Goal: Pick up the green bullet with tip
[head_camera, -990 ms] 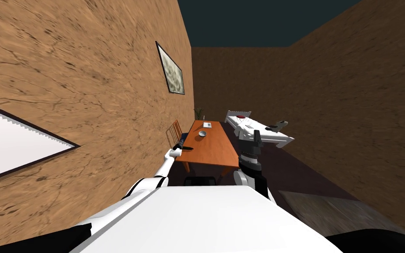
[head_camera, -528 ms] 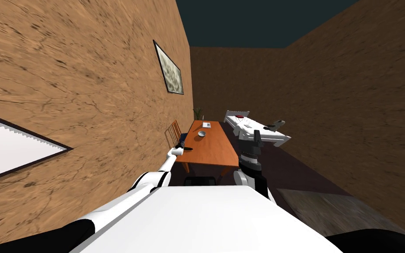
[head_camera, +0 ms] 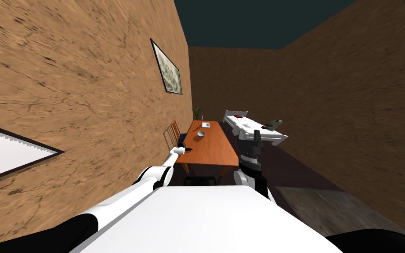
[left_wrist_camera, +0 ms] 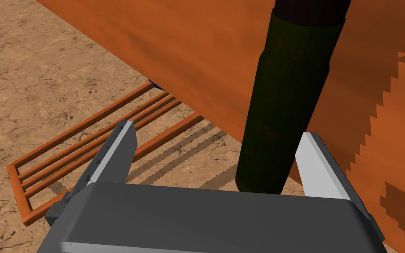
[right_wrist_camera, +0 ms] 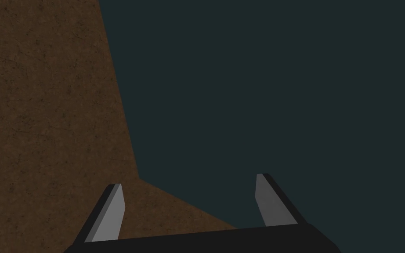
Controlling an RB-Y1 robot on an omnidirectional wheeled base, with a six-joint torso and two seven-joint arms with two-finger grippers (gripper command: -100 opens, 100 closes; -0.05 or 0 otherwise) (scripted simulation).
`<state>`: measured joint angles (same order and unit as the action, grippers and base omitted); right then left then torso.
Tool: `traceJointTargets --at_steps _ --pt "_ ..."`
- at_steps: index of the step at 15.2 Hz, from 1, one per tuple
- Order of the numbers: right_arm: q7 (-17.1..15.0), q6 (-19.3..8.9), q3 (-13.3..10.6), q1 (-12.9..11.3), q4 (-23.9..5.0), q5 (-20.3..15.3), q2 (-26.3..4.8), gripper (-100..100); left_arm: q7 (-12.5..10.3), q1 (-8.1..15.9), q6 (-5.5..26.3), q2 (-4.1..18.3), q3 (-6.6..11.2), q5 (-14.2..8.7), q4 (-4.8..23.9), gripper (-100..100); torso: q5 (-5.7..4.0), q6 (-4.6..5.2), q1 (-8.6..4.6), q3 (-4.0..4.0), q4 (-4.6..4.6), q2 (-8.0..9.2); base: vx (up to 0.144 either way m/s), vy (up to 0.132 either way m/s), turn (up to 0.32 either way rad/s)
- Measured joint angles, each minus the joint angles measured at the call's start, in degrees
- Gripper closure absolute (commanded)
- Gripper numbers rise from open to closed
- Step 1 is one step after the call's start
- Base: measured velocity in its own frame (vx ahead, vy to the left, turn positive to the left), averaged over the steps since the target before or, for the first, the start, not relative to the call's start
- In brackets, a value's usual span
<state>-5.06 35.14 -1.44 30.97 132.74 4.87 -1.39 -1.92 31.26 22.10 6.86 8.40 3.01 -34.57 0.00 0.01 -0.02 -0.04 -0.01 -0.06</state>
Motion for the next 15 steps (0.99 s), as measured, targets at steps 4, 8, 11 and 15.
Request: traceJointTargets --at_steps 4,8,11,15 --pt "0.00 0.00 0.00 0.00 0.00 0.00 0.00 0 -0.52 1.76 3.42 -1.14 0.15 0.65 2.85 -100 0.00 -0.02 0.01 -0.01 -0.01 -0.02 0.017 0.005 -0.031" --pt "0.00 0.00 0.00 0.00 0.00 0.00 0.00 0 -0.58 5.17 3.00 -1.28 0.43 0.28 10.03 -100 0.00 -0.01 -0.01 -0.01 -0.01 -0.02 0.012 0.001 -0.022" --pt "0.00 0.00 0.00 0.00 0.00 0.00 0.00 0 -1.26 5.65 0.35 -0.44 0.76 0.17 13.71 -100 0.00 0.00 0.01 -0.05 -0.02 -0.10 0.045 0.003 -0.159" --pt "0.00 0.00 0.00 0.00 0.00 0.00 0.00 0 -1.98 3.38 0.38 0.03 0.91 0.32 11.75 -100 0.00 -0.01 0.02 -0.06 -0.03 -0.11 0.035 0.004 -0.104"
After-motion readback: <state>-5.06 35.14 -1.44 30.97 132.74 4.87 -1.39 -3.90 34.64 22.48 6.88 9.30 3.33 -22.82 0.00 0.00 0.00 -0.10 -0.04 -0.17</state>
